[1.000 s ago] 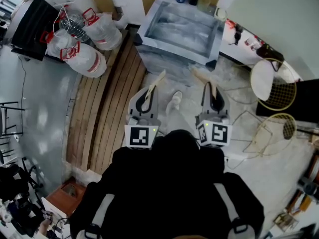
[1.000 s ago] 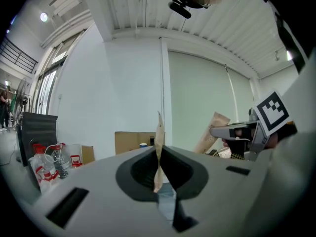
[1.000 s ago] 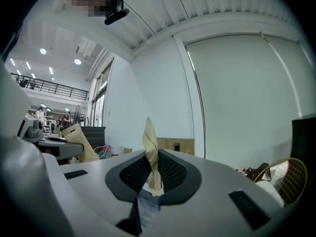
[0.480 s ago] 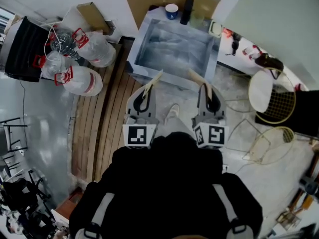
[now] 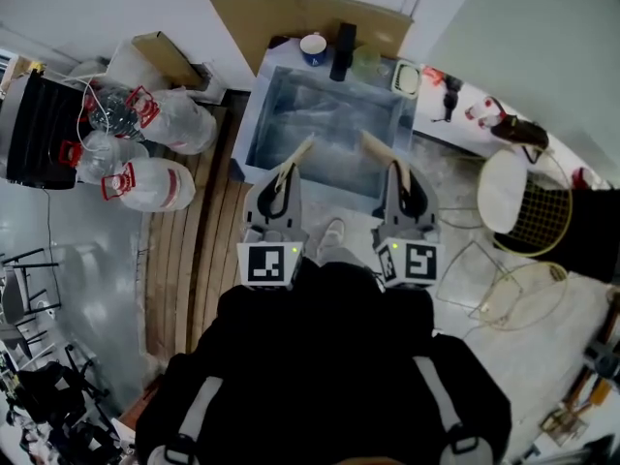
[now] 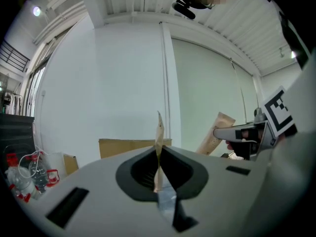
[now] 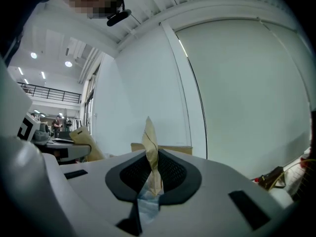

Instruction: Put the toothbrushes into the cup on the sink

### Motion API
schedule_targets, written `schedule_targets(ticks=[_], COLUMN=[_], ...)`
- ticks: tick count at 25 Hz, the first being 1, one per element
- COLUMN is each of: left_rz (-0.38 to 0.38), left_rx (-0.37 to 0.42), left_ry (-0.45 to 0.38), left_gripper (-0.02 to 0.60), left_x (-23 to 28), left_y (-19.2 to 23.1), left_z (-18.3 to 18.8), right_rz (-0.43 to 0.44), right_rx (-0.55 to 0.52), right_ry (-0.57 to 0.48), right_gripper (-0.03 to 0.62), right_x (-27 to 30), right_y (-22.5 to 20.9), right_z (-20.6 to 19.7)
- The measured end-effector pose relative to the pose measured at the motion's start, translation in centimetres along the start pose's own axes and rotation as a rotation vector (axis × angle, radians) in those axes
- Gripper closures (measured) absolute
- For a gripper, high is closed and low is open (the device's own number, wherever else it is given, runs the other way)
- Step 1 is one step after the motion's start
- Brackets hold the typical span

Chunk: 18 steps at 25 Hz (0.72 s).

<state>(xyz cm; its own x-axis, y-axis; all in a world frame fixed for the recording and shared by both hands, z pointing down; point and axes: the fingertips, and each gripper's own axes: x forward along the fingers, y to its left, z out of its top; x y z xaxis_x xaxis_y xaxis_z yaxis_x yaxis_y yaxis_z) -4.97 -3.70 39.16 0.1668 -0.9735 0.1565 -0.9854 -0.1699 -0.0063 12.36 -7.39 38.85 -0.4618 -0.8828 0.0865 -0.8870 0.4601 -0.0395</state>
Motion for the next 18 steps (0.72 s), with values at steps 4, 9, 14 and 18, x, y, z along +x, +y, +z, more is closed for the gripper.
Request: schedule_targets(ticks=[4, 9, 14, 18], left_rz=[0.009, -0.003, -0.037, -0.057], left_rx=[-0.002, 0.002, 0.05, 0.028], left_ry=[0.001, 0.018, 0.029, 0.024], left_gripper=[0.569, 0.569, 0.569, 0.569], left_x=[1.9, 3.8, 6.3, 9.2], left_y=[0.8, 1.9, 3.6, 4.6], left_z=[0.4, 0.6, 0.4, 1.0], right_rz=[0.005, -0.023, -0.052, -0.076], right_rx=[-0.004, 0.023, 0.023, 0.032], right_ry=[0.008, 0.019, 0.041, 0.042], right_gripper=[0.557, 0.557, 0.557, 0.557], right_x=[1.8, 3.0, 4.2, 5.4], right_y=[-0.6, -0.9, -0.2, 0.2], right_z=[0.0, -0.2, -1.1, -1.2])
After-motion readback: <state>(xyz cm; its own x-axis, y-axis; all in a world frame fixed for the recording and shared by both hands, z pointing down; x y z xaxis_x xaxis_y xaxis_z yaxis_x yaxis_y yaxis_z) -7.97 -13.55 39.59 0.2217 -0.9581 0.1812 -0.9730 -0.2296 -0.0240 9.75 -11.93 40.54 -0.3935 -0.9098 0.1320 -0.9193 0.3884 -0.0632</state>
